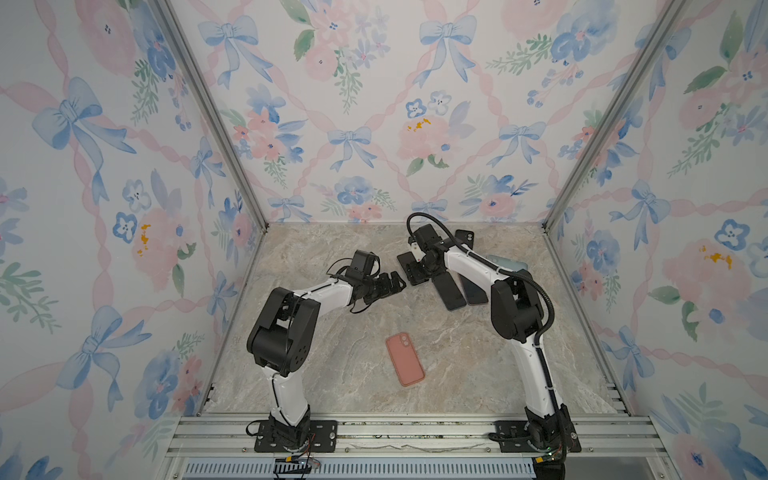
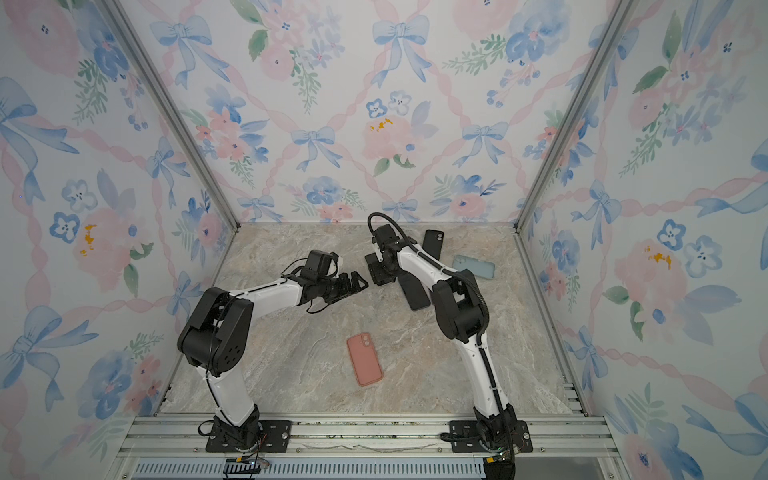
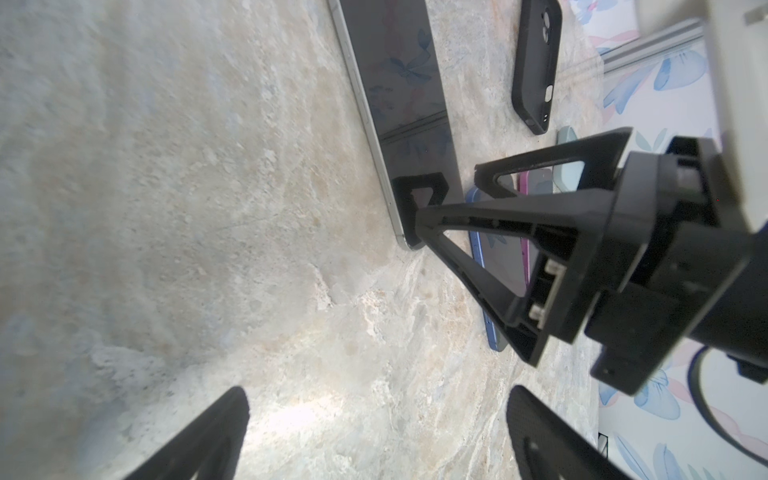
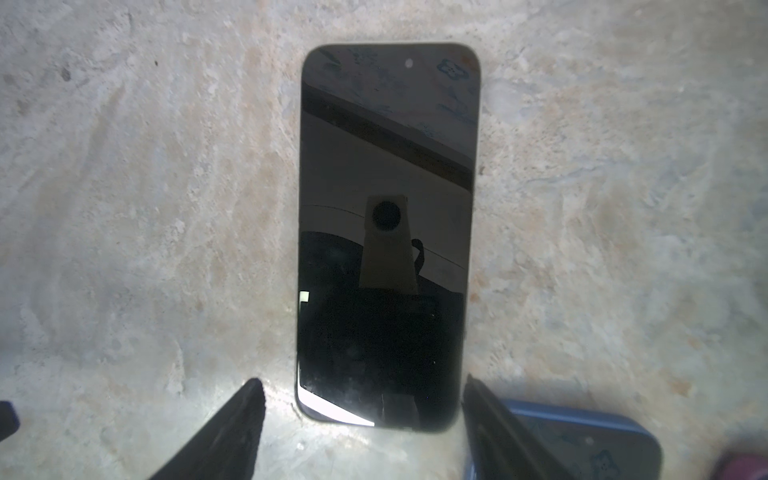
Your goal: Put the phone into the phone case
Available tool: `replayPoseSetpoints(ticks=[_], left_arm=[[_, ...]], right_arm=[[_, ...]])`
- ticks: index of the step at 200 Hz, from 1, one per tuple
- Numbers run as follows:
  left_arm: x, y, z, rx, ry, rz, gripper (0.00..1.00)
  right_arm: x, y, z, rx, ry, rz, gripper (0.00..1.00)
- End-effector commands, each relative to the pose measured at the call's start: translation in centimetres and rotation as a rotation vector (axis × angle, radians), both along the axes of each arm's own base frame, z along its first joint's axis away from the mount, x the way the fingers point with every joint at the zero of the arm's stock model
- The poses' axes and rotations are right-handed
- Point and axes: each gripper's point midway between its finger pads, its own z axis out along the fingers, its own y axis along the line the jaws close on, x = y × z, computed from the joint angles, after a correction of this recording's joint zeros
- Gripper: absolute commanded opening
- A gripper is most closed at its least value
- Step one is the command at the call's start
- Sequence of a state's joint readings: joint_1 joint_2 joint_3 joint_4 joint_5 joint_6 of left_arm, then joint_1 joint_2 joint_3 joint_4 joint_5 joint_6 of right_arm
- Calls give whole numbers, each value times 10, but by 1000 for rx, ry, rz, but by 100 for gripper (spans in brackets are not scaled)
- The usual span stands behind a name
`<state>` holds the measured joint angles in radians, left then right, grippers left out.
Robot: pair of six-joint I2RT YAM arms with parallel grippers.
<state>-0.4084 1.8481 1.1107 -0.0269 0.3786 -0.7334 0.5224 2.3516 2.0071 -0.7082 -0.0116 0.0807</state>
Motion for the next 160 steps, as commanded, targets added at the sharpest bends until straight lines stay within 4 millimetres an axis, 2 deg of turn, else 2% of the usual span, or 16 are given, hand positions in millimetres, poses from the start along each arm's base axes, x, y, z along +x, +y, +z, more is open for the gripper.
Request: replayPoseSetpoints(ticks=[1, 32, 79, 160], left_arm=[[-4, 7, -3, 24, 7, -2, 98], [-6, 7, -3, 23, 8, -2, 98], [-9, 10, -6, 17, 22, 0, 98], [-8, 21, -4, 20, 19, 23, 97]], right_arm=[[1, -8, -10, -41, 31, -3, 79], [4, -6, -15, -46, 39, -4, 84], [8, -7, -29, -90, 63, -15, 85], [-3, -2, -40, -108, 100, -21, 77]])
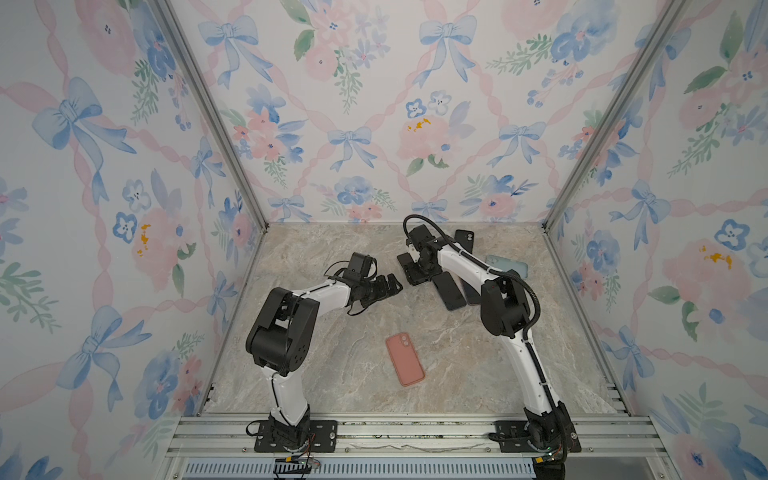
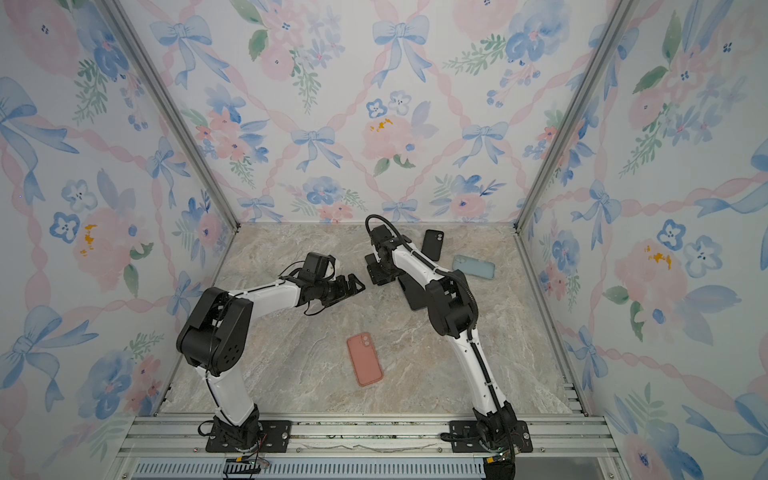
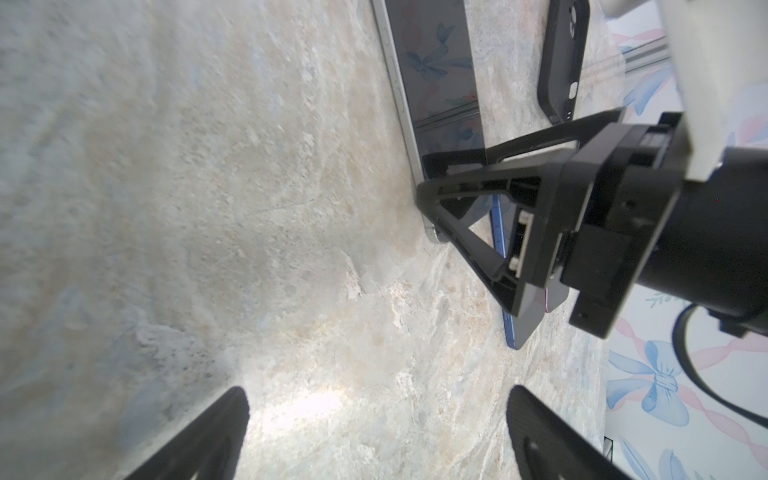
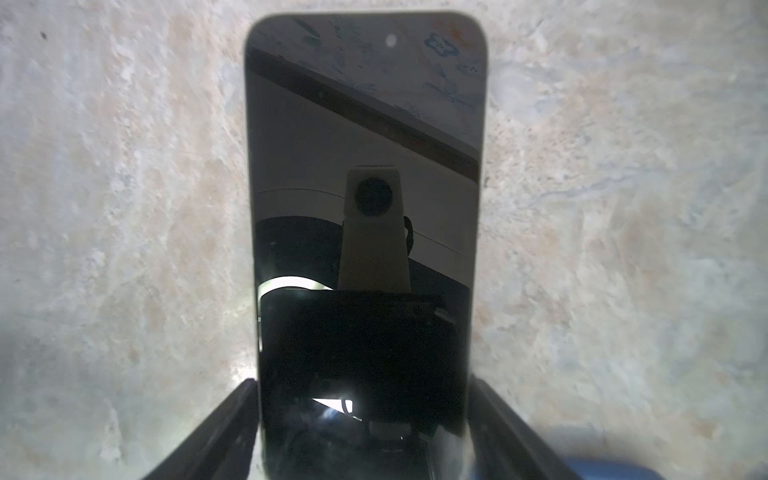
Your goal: Put the phone into the phone case
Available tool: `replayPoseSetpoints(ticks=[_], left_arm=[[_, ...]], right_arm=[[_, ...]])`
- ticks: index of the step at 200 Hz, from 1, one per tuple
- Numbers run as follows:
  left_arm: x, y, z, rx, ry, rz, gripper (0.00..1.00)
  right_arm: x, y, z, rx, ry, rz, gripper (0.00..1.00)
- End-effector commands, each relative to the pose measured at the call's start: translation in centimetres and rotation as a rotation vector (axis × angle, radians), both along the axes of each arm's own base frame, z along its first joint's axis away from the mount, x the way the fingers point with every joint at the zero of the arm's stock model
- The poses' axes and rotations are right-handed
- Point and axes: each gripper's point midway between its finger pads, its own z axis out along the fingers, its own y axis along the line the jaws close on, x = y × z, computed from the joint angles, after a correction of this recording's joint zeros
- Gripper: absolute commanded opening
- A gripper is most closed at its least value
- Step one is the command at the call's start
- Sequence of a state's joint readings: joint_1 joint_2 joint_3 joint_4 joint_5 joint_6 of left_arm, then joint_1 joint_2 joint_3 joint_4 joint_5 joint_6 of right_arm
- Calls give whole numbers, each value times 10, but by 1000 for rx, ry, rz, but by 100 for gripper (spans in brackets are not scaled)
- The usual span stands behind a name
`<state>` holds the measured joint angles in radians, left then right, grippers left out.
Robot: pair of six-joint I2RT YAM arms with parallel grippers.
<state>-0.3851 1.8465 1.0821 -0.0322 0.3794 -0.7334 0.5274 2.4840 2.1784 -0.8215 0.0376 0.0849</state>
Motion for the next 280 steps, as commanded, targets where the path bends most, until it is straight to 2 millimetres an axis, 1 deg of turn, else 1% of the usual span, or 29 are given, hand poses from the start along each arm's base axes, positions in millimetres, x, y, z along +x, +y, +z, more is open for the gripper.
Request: replayPoseSetpoints(ticks=[1, 42, 73, 89, 116, 162, 200, 231, 255, 280], left_arm=[[-4, 8, 7, 8, -12, 1, 96], [-10, 12, 3, 10, 2, 8, 96], [-12, 14, 6, 2, 3, 16, 96], [-13, 14, 7, -1, 4, 18, 96], [-15, 11, 6, -24, 13, 15, 95], [-18, 0, 8, -129, 17, 11, 93], [-18, -12, 7, -223, 28, 3, 89], [-15, -21, 5, -247, 32, -15, 86], [-12, -33, 0, -286, 45, -33, 82], [-9, -46, -6, -303, 56, -58, 77]], right_arm=[[-12, 0, -16, -33, 58, -3, 77], [-19, 2, -18, -43, 68, -2, 70], [-24, 6, -9, -32, 61, -2, 66], [-32, 6, -5, -22, 54, -9, 65], [-49, 5, 3, 21, 34, -28, 64], [-80, 1, 16, 78, 41, -35, 62], [-112, -8, 18, 124, 59, -43, 61], [-138, -16, 16, 153, 61, -43, 60], [-153, -18, 15, 177, 59, -31, 59], [-164, -21, 15, 197, 49, -23, 59]])
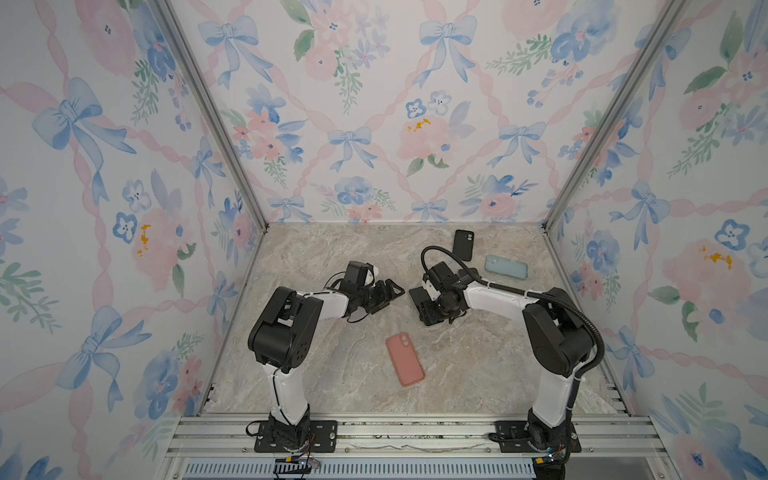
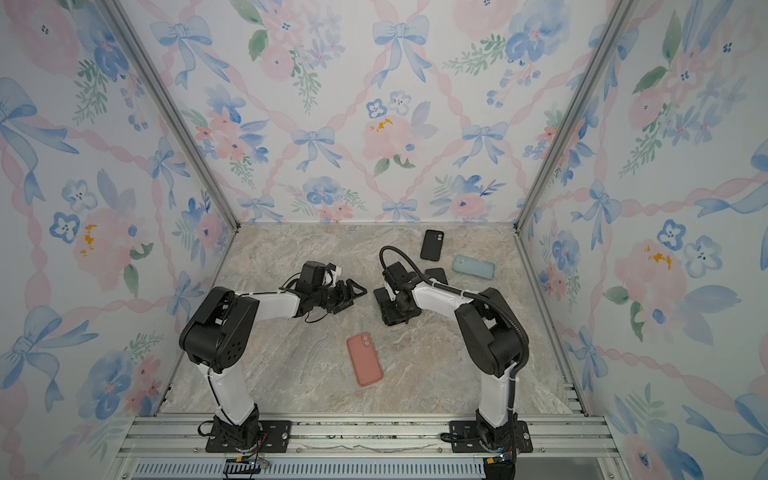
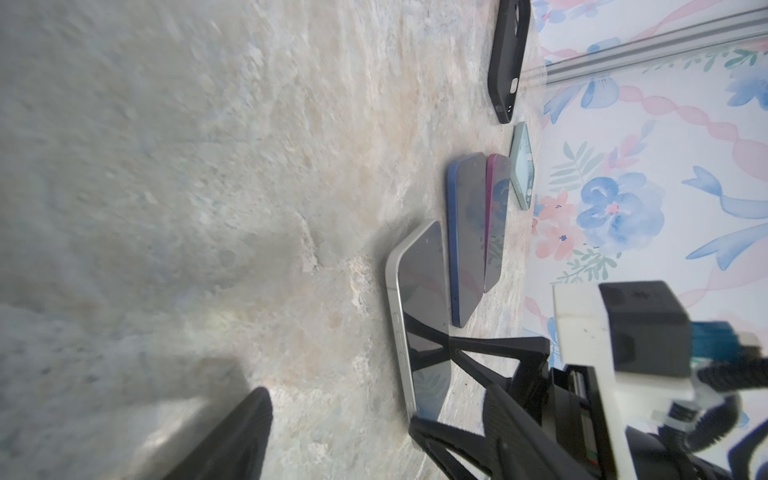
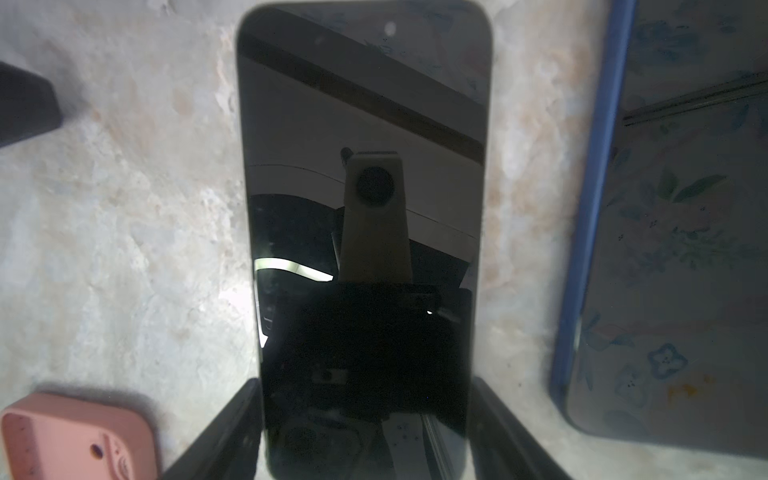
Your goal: Put the phone into the phone case
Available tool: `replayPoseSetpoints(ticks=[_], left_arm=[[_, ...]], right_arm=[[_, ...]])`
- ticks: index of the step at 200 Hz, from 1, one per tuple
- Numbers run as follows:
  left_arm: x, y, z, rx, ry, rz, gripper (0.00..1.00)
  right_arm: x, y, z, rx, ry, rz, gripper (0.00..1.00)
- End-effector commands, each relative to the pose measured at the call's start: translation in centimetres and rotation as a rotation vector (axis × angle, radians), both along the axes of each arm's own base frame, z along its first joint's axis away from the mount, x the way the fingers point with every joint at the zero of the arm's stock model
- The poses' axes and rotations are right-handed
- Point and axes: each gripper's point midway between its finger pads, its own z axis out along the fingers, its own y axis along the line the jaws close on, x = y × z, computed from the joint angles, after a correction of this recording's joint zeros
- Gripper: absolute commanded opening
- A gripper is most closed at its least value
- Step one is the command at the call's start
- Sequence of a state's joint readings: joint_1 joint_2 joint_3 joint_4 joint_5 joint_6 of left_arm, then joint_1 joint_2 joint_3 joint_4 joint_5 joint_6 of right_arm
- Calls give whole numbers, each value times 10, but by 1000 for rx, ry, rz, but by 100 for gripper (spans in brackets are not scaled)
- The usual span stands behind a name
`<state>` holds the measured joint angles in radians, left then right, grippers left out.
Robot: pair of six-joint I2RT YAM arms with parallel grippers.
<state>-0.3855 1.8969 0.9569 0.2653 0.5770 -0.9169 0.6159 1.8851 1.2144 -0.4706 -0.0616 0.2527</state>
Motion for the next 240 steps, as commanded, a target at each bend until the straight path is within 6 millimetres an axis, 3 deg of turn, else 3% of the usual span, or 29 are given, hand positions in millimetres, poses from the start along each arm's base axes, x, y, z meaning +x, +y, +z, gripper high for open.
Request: replayPoseSetpoints(ticks=[1, 50, 118, 173, 240], left_arm=[[6, -19, 4, -54, -10, -40, 76], [4, -47, -7, -107, 14, -101, 60], [8, -53, -24, -143, 39, -111, 43], [10, -54, -23, -183, 37, -112, 29], [9, -56, -23, -195, 29, -126, 21]], right_arm=[[-3, 11, 15, 79, -48, 6, 59], [-14, 6, 13, 99, -49, 12, 57], [-19, 4, 10, 118, -46, 19, 57], [-19, 5, 8, 126, -48, 21, 57], [-17, 7, 7, 135, -52, 28, 59]])
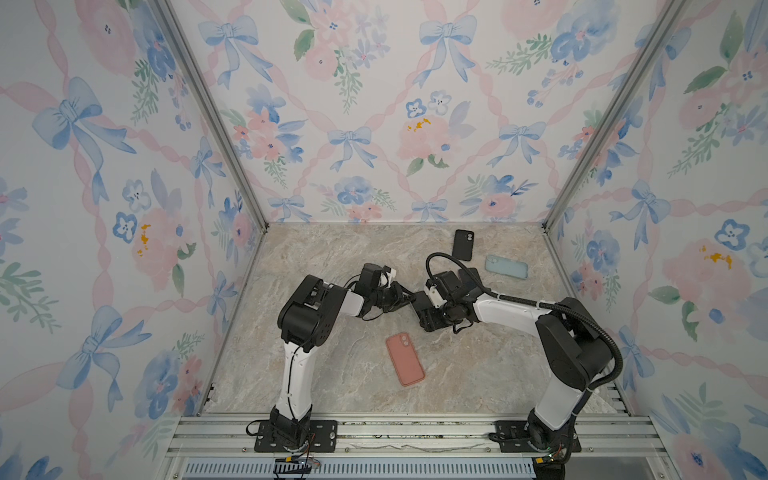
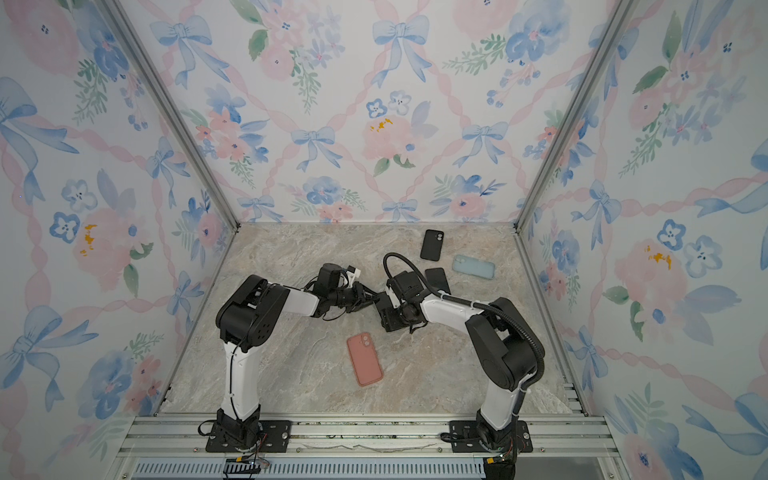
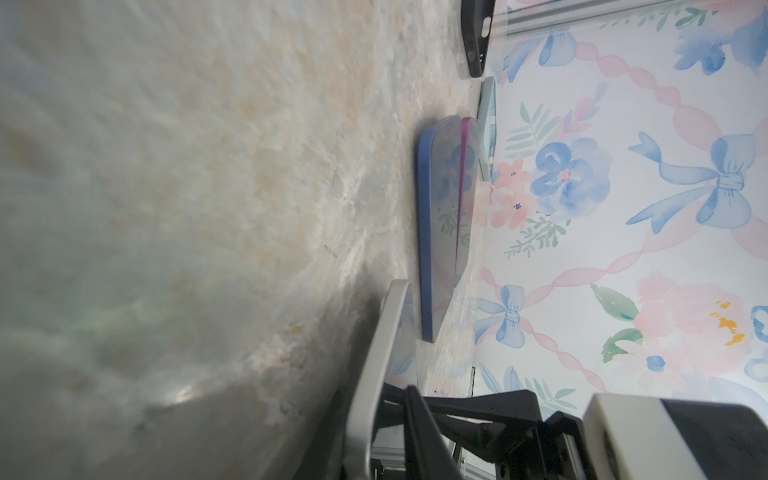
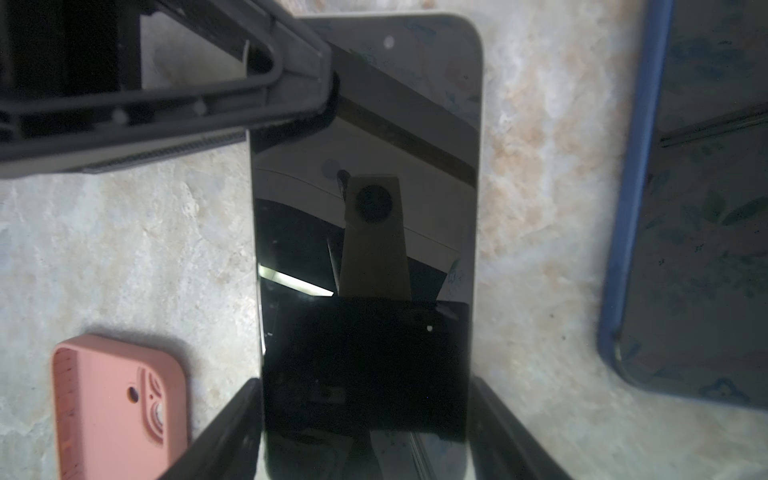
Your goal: Put the phone into the phone case
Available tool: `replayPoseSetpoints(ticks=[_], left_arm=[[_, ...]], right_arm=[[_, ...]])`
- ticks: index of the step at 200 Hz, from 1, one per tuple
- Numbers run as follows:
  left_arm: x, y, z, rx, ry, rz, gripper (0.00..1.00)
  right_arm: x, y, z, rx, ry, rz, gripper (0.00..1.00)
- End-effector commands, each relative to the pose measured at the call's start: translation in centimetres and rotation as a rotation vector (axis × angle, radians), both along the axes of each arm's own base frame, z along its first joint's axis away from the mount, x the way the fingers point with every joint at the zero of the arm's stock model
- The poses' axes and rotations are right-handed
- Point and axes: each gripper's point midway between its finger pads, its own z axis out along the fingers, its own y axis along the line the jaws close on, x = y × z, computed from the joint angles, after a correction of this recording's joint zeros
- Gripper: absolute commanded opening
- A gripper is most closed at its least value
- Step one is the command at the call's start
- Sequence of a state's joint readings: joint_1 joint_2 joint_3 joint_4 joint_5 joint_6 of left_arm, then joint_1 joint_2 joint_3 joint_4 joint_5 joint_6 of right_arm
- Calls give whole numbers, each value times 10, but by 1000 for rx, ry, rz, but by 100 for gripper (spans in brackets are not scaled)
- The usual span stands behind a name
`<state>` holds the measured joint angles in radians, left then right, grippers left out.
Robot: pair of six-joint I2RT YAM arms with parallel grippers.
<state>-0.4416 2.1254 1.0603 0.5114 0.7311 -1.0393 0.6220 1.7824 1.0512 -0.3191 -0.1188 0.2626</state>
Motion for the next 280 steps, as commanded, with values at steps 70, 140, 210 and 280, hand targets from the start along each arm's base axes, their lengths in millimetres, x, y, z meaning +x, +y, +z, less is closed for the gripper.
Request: replayPoseSetpoints(ticks=[70, 140, 210, 280], left_arm=[[-1, 1, -3, -21, 0, -18, 12], [5, -5, 7, -42, -9, 2, 6], [9, -4, 61, -228, -9, 131, 0], [8, 5, 94, -357, -38, 248, 0]], right_arm=[[5, 0, 18, 72, -22, -28, 73], [30, -10, 95, 480, 1, -394, 89], [-9, -53, 103, 802, 101, -819, 79], [-32, -79, 113, 1045, 78, -980, 78]])
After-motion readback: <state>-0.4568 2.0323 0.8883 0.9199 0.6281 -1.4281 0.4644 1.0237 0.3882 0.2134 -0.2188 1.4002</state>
